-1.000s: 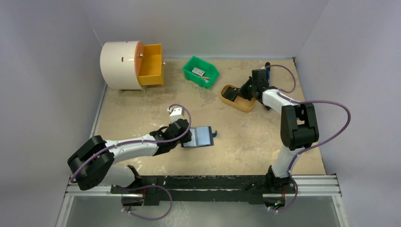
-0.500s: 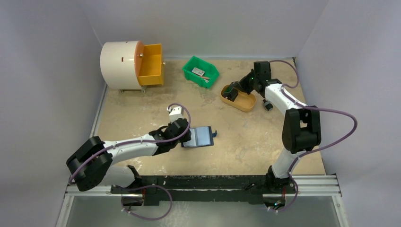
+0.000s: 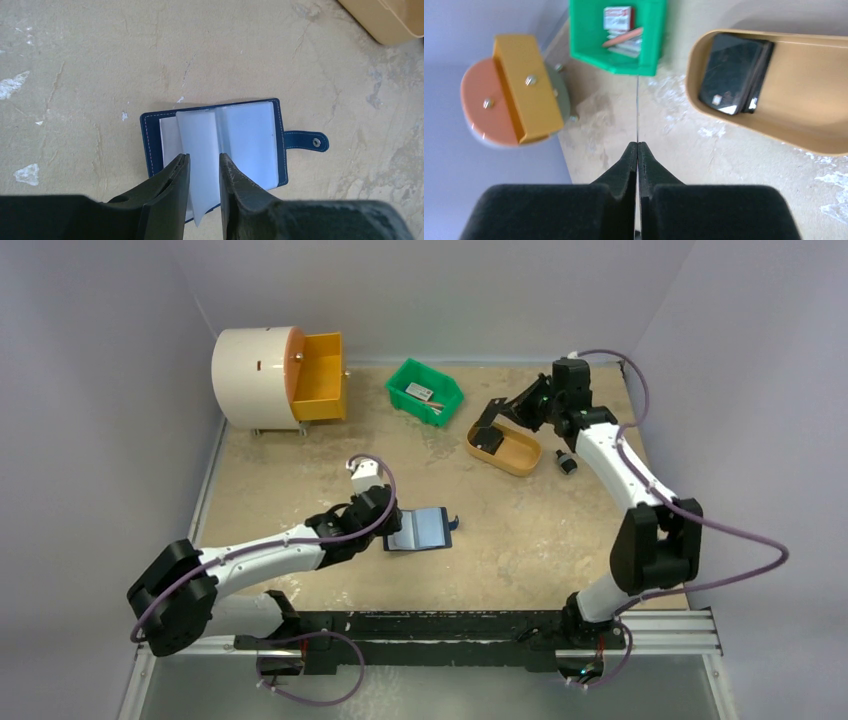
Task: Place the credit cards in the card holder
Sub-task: Pick up the credit card from the storage box, then insert the credit card into the card holder.
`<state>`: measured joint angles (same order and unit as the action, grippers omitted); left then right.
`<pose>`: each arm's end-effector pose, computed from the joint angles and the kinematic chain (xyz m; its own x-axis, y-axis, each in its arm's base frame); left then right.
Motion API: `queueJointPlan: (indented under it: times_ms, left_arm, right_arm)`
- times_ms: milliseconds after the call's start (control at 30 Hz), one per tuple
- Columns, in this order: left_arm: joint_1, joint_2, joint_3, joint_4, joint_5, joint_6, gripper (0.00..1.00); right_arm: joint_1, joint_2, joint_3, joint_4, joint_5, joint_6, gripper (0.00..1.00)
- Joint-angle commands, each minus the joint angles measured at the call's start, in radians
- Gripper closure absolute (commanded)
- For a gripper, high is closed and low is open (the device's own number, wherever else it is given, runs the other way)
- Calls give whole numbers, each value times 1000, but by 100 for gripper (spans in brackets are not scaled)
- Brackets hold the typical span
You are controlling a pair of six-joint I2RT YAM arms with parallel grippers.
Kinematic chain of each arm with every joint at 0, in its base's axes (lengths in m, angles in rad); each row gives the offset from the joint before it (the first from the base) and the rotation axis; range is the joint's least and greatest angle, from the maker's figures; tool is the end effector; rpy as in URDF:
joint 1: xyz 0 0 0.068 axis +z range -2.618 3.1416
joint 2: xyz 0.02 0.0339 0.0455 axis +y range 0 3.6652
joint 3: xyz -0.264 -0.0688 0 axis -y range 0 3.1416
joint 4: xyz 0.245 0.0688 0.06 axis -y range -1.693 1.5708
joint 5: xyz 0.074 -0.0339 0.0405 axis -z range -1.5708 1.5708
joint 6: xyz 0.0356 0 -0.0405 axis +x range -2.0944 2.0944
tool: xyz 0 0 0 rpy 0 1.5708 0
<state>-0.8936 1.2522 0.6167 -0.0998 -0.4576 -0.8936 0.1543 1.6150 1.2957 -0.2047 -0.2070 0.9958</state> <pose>0.1681 -0.1839 0.1960 -0.6483 -0.3095 -0.6957 -0.0181 0.9197 -0.3923 0.3717 0.0652 0.3028 -0.5427 0.7468 -0.3846 0.2375 0.5756 0.7825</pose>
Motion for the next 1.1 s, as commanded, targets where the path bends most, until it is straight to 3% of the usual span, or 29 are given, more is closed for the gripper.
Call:
queueJointPlan:
  times_ms: [0,133,233,500,867,1067]
  left_arm:
    - [-4,-66,44,-29,-47,16,73]
    - [-4,-129,38,-54,-65,-2,73]
    - [-4,-161,35,-69,-69,-11,73]
    - [-5,-232,2,-68,-85,-17,69]
    - [-3,-110,-57,27,-73,-36,70]
    - [-3,-71,-83,54,-63,-48,71]
  right_arm:
    - [63,-160,-13,-37,-100,-297,100]
    - [205,-266,-92,-85,-166,-560,100]
    - [286,-315,-163,-122,-236,-609,100]
    - [379,-390,-352,-21,-299,-598,100]
    - [387,-226,-493,302,-314,-375,100]
    - [393,-150,-497,369,-323,-323,100]
